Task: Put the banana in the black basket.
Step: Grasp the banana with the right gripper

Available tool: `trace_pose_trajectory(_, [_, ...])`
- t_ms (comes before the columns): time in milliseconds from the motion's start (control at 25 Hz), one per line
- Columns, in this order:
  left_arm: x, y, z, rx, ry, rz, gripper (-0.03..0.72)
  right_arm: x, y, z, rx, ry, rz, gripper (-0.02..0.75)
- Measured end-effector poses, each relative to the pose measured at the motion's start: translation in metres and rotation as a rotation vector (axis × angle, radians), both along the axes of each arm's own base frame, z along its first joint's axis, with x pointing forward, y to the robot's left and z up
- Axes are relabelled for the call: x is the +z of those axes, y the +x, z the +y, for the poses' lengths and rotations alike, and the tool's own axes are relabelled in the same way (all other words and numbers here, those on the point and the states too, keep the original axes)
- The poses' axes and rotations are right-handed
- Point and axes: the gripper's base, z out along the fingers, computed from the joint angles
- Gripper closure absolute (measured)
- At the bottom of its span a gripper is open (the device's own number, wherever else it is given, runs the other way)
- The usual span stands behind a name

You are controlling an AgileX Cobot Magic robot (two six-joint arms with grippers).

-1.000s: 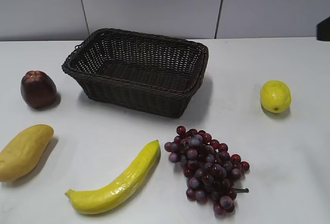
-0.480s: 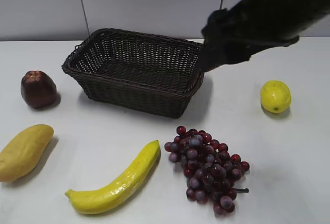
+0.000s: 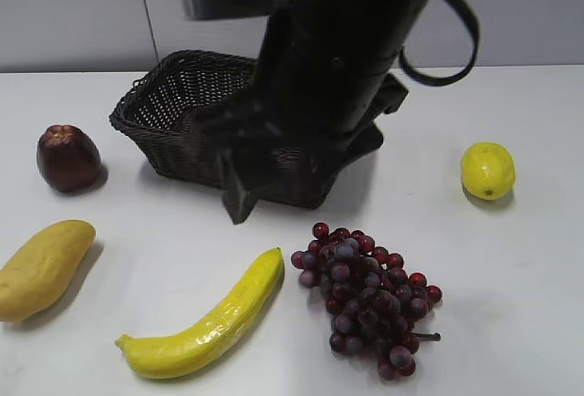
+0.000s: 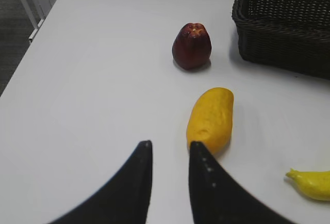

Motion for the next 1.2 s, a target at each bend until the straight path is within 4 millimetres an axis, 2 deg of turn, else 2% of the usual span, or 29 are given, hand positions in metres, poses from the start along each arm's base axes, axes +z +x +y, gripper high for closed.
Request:
trace_pose_trajectory(120, [0.000,0.000,0.000,0.000,0.000,0.000,0.449,-0.019,0.003,0.017,-0.026,0.001,0.121,0.190])
trace_pose_trajectory(320, [0.000,0.000,0.000,0.000,0.000,0.000,0.449,-0.052,0.008,0.031,-0.050,-0.051,0.232,0.166])
trace_pose_trajectory(480, [0.000,0.000,0.000,0.000,0.000,0.000,0.449,-0.076,0.014,0.038,-0.154,-0.088,0.291,0.155])
trace_pose_trajectory(640, [0.000,0.000,0.000,0.000,0.000,0.000,0.449,-0.093,0.024,0.048,-0.325,-0.051,0.309,0.154])
trace_pose_trajectory(1040, [0.000,0.000,0.000,0.000,0.000,0.000,0.449,-0.144,0.032,0.056,-0.521,-0.131,0.400,0.152])
trace_pose_trajectory(1200, [0.000,0.000,0.000,0.000,0.000,0.000,0.449,-0.153,0.034,0.058,-0.559,-0.135,0.408,0.151])
